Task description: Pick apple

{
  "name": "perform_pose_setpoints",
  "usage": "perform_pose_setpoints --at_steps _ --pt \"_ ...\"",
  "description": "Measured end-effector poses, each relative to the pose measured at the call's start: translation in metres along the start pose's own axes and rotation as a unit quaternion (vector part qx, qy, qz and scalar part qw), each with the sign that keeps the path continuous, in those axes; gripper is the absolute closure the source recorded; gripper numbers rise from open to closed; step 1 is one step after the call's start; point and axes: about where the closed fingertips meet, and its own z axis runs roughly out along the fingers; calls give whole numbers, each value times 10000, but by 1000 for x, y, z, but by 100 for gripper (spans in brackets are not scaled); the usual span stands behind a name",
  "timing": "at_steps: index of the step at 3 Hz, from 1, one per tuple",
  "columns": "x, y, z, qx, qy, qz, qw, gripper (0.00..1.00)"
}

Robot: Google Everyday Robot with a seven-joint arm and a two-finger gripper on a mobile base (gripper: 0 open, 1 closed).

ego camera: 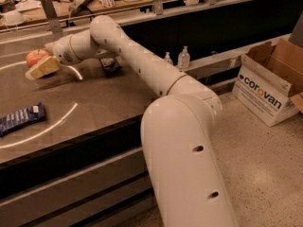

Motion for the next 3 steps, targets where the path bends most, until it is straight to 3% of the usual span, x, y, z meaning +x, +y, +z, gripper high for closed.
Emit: perform_pose_setpoints --at_steps 1,2,3 --pt "-5 -1 1 15 -87 -58 9999 40" --pt "-10 -5 -19 182 -313 -187 9992 64" --pt "-30 -4 -68 660 -642 -429 9948 87"
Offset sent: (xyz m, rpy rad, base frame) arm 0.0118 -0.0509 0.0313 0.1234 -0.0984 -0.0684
